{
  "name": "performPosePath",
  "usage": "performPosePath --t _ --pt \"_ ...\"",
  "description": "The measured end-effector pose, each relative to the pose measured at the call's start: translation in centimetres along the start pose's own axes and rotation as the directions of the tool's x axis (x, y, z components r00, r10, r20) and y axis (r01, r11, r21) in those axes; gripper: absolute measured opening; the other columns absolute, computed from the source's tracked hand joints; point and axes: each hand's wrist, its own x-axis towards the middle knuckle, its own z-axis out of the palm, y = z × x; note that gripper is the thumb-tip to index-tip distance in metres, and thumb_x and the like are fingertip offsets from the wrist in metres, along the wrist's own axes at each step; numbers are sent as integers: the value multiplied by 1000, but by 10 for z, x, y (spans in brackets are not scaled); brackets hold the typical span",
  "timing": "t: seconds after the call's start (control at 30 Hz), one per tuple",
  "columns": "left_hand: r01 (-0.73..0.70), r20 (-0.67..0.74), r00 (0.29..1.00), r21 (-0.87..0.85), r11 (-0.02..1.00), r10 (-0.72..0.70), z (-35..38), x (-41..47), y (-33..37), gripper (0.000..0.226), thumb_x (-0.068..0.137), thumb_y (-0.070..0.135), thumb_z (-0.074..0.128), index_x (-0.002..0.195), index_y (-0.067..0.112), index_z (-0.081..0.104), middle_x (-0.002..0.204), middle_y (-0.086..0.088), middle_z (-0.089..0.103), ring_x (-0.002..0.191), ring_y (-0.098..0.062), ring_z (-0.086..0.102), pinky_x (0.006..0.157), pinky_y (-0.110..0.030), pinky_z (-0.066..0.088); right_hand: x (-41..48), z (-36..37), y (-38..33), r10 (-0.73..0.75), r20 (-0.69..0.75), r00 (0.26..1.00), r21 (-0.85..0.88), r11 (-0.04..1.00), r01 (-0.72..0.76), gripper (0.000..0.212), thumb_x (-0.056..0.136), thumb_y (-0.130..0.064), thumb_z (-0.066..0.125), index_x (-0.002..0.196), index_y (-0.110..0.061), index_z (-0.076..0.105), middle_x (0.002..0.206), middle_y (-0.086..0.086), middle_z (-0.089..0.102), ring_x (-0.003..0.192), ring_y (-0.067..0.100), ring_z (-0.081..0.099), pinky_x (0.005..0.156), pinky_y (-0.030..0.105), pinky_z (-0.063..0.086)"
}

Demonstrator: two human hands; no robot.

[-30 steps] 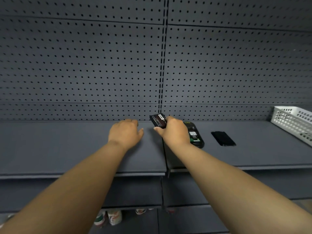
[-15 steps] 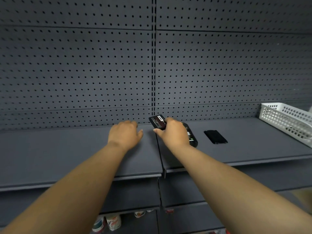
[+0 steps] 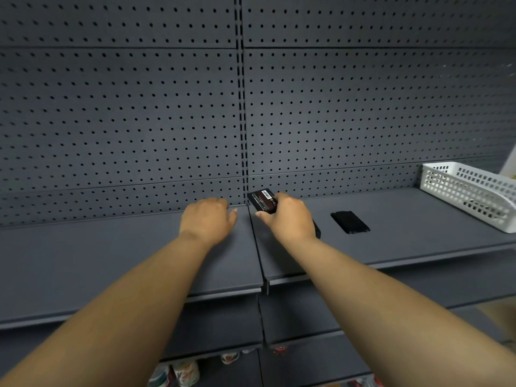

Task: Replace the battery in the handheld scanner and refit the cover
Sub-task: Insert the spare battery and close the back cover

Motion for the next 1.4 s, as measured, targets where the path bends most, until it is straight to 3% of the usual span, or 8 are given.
performPosePath --t 0.23,0.4,0.5,0.6,0.77,0.93,1.17,1.4 --pt "43 5 999 -58 997 -43 1 18 47 43 97 40 34 105 9 62 107 -12 66 99 -31 61 78 -36 44 16 -22 34 -28 8 1000 -8 1000 28 46 82 -41 66 113 -7 59 108 12 69 101 30 64 74 33 51" --pt "220 109 975 -344 913 -194 -3 35 90 43 98 40 32 71 10 46 79 -13 58 79 -34 56 62 -32 39 29 -41 64 -75 6 997 5 997 75 47 82 -41 67 113 -8 59 108 11 69 102 29 64 73 30 48" --pt "306 184 952 -510 804 -245 -2 46 116 49 99 40 34 62 9 46 69 -10 55 72 -29 49 57 -30 35 36 -51 83 -101 7 995 42 994 101 47 81 -40 69 114 -8 59 105 11 69 99 28 65 71 31 49" --pt "361 250 933 -651 668 -260 1 55 141 51 98 40 38 86 -2 65 91 -22 68 81 -30 58 73 -34 43 40 -59 100 -141 7 990 59 988 140 47 81 -39 69 115 -9 60 107 10 69 99 27 65 75 32 51" --pt "432 348 894 -839 332 -282 10 59 169 33 91 34 56 68 11 60 75 -11 64 73 -24 60 82 -33 47 44 -69 123 -199 -3 980 97 975 199 47 80 -38 70 116 -9 60 111 10 68 104 27 63 81 32 50" --pt "434 405 880 -898 73 -248 13 54 182 15 93 19 56 83 7 58 72 -6 61 58 -11 54 54 -16 49 50 -68 133 -190 71 979 263 950 166 62 72 -29 79 125 -10 53 121 10 57 113 25 54 91 28 41" --pt "360 317 919 -916 177 -233 9 46 172 21 91 11 58 72 16 53 68 1 56 57 -7 52 60 -16 48 63 -66 142 -87 343 935 703 684 -195 35 85 5 61 120 3 57 88 0 65 81 11 60 81 20 47" --pt "306 282 951 -913 271 -123 10 40 157 19 85 1 62 78 18 58 74 -2 58 68 -9 57 63 -9 49 63 -54 146 -67 362 930 626 756 -189 35 80 9 65 72 -24 53 71 -5 54 67 6 52 68 18 45"
